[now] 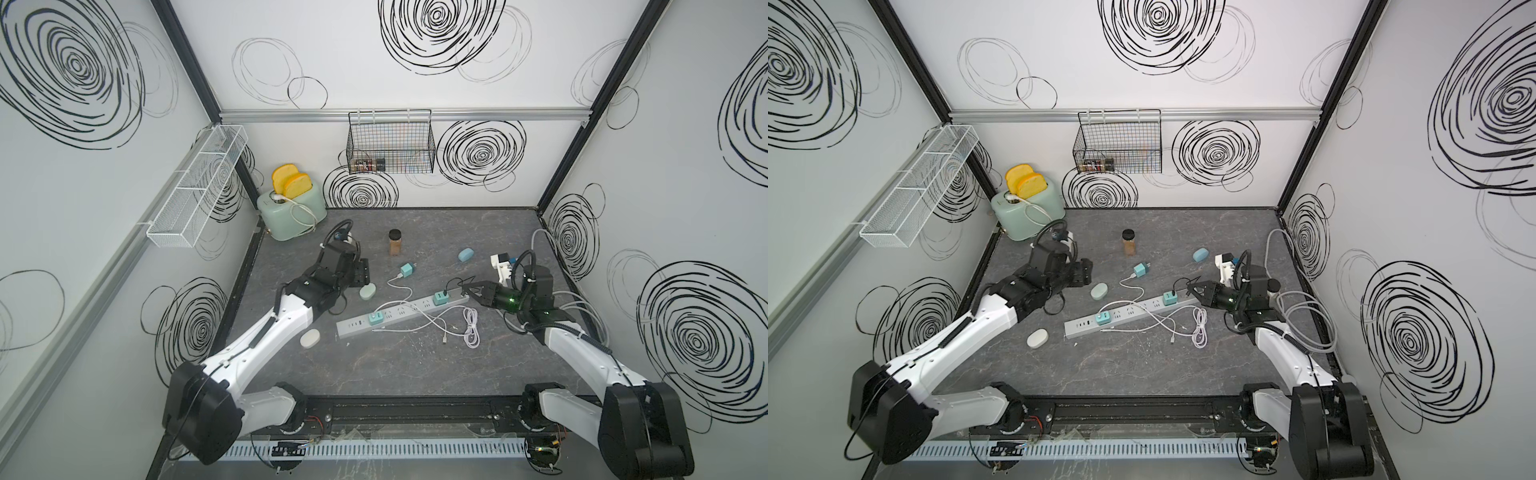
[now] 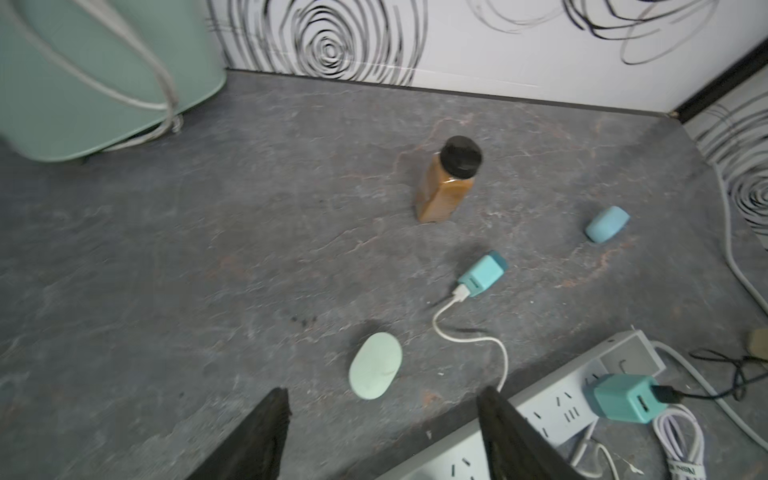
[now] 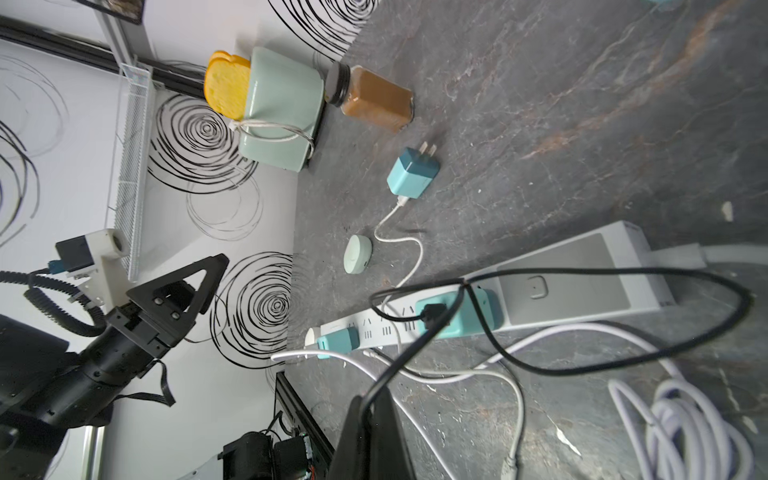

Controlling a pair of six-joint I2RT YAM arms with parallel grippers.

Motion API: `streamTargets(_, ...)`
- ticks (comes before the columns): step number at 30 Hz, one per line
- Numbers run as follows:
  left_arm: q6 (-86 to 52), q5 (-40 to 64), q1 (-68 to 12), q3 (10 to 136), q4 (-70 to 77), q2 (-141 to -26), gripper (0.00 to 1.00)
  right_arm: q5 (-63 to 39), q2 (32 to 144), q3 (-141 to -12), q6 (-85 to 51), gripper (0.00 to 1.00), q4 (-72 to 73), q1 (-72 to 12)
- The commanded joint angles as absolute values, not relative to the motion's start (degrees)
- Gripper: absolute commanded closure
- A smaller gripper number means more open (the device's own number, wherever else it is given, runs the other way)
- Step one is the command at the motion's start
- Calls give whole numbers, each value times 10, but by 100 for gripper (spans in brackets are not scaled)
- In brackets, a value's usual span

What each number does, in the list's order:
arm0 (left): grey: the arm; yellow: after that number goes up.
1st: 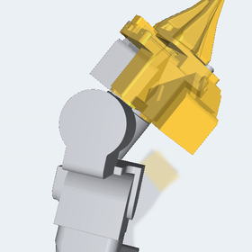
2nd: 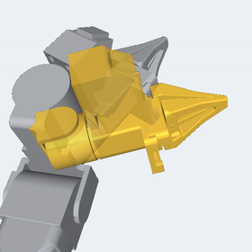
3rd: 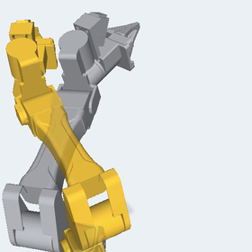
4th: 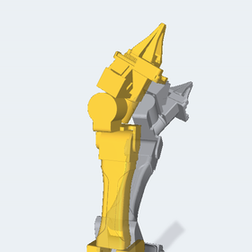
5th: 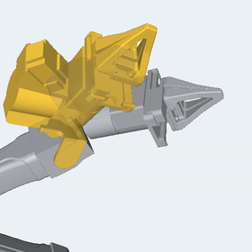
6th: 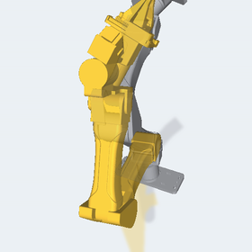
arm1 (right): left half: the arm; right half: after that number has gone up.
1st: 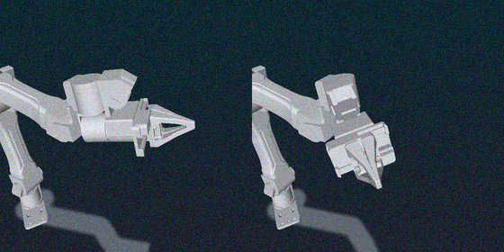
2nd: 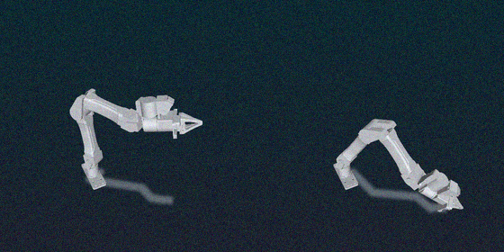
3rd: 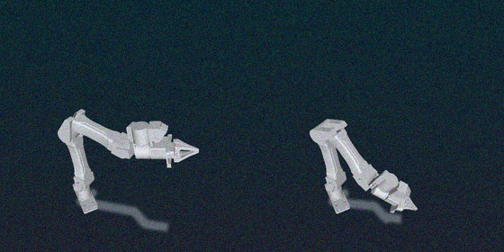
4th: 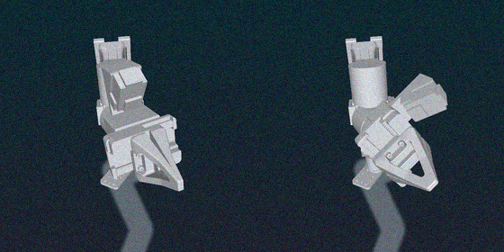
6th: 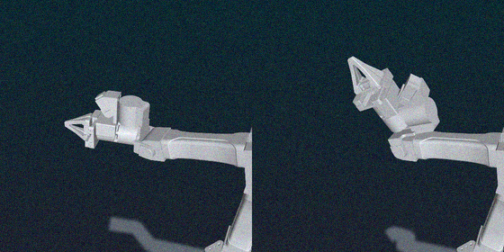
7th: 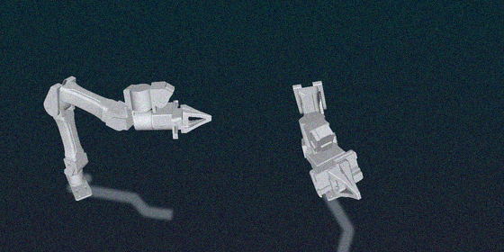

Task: Charge the bluetooth headset
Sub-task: Pick up the charging cable from the center of the board, then pick up the bluetooth headset from the center of the board.

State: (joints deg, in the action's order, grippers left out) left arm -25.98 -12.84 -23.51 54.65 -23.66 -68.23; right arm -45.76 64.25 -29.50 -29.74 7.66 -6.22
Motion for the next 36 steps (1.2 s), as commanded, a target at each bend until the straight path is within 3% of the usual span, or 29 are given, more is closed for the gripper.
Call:
streamTargets(1,-301,-142,-172,512,-346,-680,22,-429,662,-326,-265,100,56,-81)
streamTargets(9,-328,-68,-61,433,-347,-677,18,-417,680,-336,-261,100,66,-126)
streamTargets(14,-335,-92,-57,421,-388,-686,13,-423,686,-337,-260,100,68,-128)
streamTargets(25,-355,-22,-25,407,-436,-706,14,-445,681,-332,-266,100,82,-129)
streamTargets(36,-366,-36,-39,412,-482,-769,12,-462,668,-333,-270,100,76,-106)
